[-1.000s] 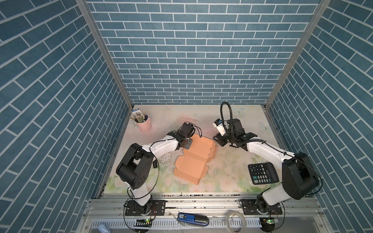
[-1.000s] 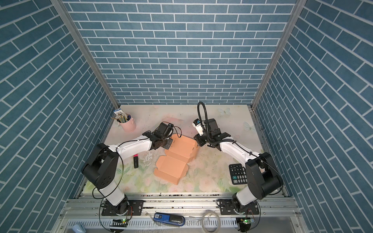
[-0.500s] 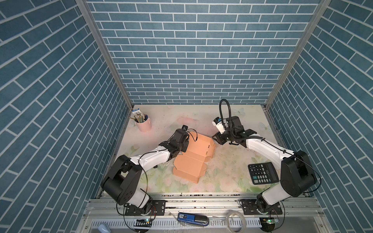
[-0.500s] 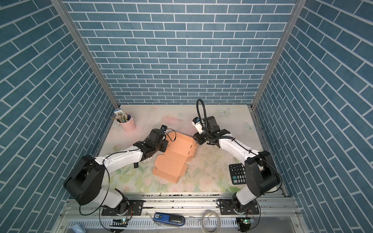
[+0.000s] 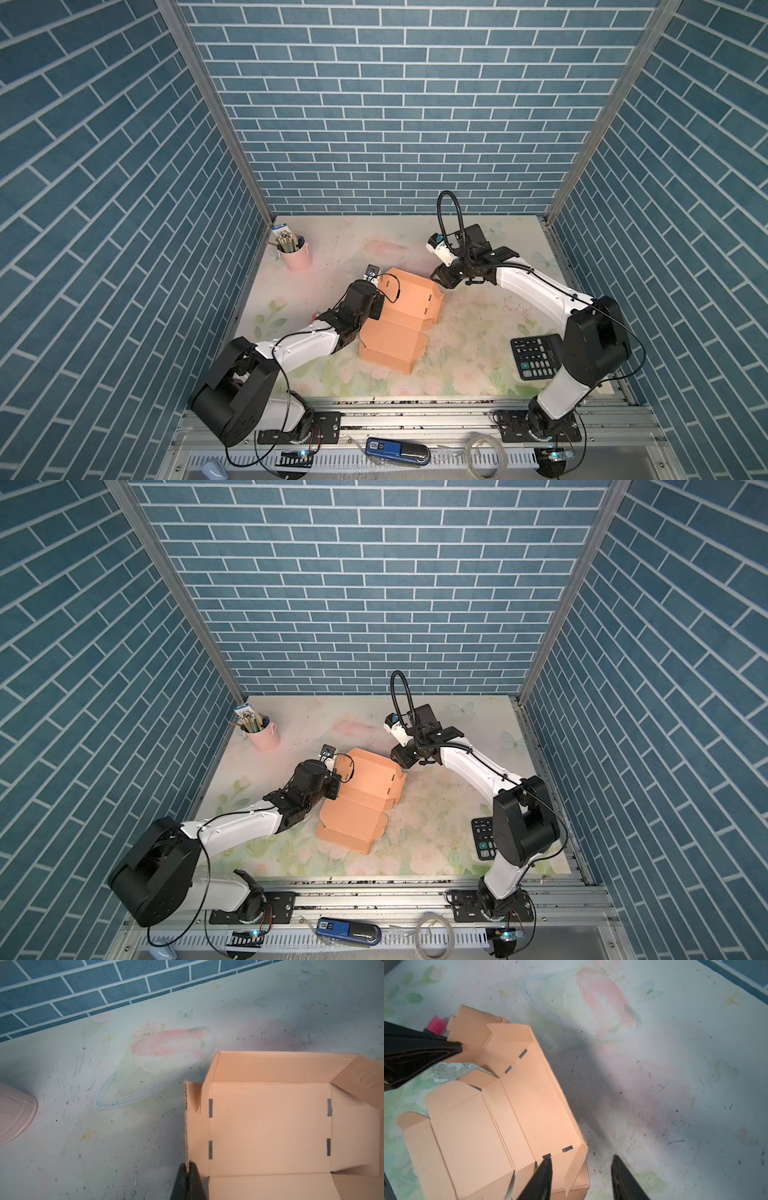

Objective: Assemble paper box
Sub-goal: First fold the bottom flaps of a flat cardboard box at the center of the table.

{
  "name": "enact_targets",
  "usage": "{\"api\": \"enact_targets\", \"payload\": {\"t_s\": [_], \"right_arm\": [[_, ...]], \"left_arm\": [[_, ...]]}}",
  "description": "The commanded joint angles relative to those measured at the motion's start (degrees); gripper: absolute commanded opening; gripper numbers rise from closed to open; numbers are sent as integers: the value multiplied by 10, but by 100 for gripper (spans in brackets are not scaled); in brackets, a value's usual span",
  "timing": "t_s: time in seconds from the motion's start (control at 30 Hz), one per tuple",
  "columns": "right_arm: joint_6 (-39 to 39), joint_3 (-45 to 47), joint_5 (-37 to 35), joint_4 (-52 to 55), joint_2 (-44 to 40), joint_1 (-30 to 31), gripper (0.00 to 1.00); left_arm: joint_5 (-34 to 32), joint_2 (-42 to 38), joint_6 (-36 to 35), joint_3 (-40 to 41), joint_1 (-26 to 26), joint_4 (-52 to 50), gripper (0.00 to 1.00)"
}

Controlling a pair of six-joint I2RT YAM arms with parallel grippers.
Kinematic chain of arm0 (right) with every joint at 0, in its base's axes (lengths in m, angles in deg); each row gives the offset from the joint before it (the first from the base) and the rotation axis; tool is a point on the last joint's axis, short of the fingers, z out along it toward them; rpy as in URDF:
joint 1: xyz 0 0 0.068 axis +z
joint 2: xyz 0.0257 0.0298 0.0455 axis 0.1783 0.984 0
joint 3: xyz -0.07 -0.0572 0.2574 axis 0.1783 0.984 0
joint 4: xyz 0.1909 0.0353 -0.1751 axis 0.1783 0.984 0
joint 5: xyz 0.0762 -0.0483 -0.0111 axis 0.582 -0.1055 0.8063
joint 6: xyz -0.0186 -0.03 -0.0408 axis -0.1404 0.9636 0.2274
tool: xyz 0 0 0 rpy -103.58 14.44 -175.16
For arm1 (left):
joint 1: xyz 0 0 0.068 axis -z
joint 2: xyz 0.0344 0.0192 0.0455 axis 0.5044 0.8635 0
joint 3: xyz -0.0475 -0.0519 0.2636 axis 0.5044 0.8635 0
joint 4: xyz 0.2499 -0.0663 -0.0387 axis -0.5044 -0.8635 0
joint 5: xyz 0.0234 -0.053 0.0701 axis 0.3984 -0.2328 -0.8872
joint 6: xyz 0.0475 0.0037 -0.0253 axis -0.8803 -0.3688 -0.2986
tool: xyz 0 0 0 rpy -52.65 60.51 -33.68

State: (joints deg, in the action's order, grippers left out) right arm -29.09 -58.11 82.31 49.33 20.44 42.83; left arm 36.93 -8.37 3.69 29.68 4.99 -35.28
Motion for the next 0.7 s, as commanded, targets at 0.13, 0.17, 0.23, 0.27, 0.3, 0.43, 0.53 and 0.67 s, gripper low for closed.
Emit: {"api": "enact_targets", "payload": {"t_s": [0.13, 0.17, 0.23, 0.27, 0.3, 0.43, 0.53, 0.67], "right_arm": [[86, -56, -28, 50, 46, 17, 46], [92, -60, -29, 51, 52, 20, 46], [99, -65, -35, 51, 62, 27, 45], [103, -69, -37, 51, 67, 31, 45], [106, -72, -39, 51, 74, 34, 44], [117, -79, -63, 46, 91, 37, 43], [126, -88, -73, 43, 101, 38, 41], [130, -94, -74, 37, 108, 39, 35]], "left_arm": [[5, -14, 6, 15, 6, 45, 0], [5, -14, 6, 18, 6, 48, 0], [6, -16, 7, 19, 6, 52, 0], [6, -14, 8, 19, 6, 52, 0], [5, -14, 8, 19, 6, 53, 0], [7, -17, 8, 23, 7, 57, 0], [6, -19, 9, 29, 7, 63, 0], [6, -19, 12, 33, 7, 69, 0]]}}
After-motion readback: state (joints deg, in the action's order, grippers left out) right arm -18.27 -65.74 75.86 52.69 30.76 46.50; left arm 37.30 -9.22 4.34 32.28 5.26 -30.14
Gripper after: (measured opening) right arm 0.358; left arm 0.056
